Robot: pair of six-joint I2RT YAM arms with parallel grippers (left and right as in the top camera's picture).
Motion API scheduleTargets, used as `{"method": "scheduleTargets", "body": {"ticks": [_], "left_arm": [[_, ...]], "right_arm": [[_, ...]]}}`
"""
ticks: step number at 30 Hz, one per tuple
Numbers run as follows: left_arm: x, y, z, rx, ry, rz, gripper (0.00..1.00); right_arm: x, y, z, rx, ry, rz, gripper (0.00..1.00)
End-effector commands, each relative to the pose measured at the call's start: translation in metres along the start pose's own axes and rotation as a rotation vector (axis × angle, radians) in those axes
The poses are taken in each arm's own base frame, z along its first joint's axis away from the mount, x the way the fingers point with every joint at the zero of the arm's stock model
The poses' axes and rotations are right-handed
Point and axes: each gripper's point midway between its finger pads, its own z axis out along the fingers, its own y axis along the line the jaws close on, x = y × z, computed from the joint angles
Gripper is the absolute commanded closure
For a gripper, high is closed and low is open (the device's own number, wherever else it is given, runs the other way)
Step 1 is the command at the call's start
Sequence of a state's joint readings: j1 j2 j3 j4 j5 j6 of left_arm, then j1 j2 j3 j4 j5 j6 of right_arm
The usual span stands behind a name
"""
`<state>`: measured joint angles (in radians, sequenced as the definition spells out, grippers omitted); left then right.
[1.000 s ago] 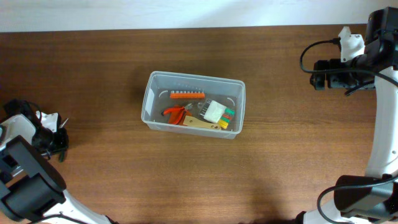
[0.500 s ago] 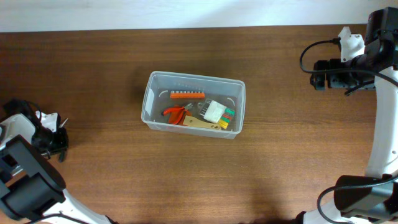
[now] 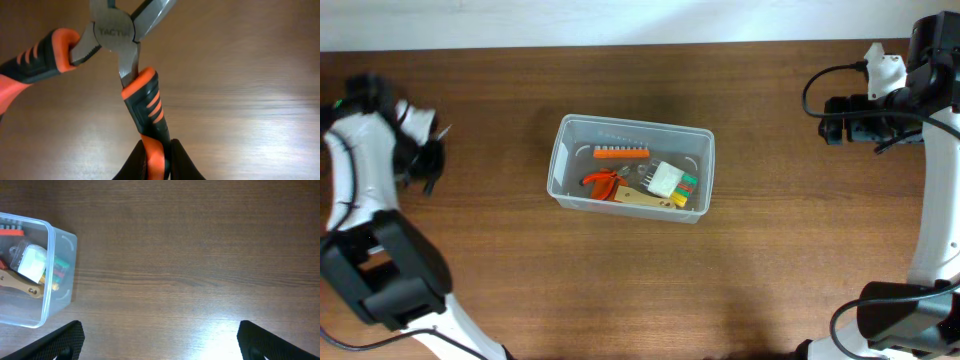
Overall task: Pack container
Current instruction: 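Carry the TACTIX pliers over the container and lower them in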
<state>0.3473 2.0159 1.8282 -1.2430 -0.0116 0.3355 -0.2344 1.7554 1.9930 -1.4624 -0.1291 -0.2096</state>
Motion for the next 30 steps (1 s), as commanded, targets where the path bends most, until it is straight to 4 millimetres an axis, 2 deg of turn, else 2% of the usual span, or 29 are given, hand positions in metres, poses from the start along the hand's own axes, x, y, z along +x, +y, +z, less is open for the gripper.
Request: {"method": "scheduleTargets", "body": {"ticks": [1,4,7,8,9,10,14,15,20,27,30], "left_arm": [[-0.039,-0.054,-0.073,-0.021,-0.190,0.194,0.98],[-0.052,-0.106,-0.099,-0.023,-0.259,0.370,0.98],[-0.054,-0.157,-0.112,-0.029,-0.290,0.571,0.98],[-0.052,-0.177,-0.113,-0.025,-0.295,0.661,0.98],[-0.048,-0.207,-0.115,-0.015,-0.304,0.783,0.98],[-0.046,-0.223,-0.115,-0.008,-0.307,0.853,0.98],[-0.032,-0.267,-0.111,0.008,-0.302,1.055,0.98],[-0.023,-0.280,-0.104,0.028,-0.281,1.100,0.98],[-0.002,-0.299,-0.072,0.134,-0.209,1.133,0.98],[0.014,-0.303,-0.011,0.177,-0.101,1.137,0.98],[0.016,-0.304,0.007,0.181,-0.075,1.138,0.98]], "right_arm": [[0.001,-0.001,0.002,-0.002,0.005,0.005,0.01],[0.001,-0.001,0.002,-0.002,0.006,0.005,0.01],[0.001,-0.001,0.002,-0.002,0.006,0.005,0.01],[0.001,-0.001,0.002,-0.002,0.006,0.005,0.01],[0.001,-0.001,0.002,-0.002,0.006,0.005,0.01],[0.001,-0.001,0.002,-0.002,0.006,0.005,0.02],[0.001,-0.001,0.002,-0.002,0.006,0.005,0.01],[0.001,-0.001,0.002,-0.002,0.007,0.005,0.01],[0.001,-0.001,0.002,-0.002,0.007,0.005,0.02],[0.001,-0.001,0.002,-0.002,0.007,0.005,0.02],[0.001,-0.001,0.002,-0.002,0.007,0.005,0.02]]}}
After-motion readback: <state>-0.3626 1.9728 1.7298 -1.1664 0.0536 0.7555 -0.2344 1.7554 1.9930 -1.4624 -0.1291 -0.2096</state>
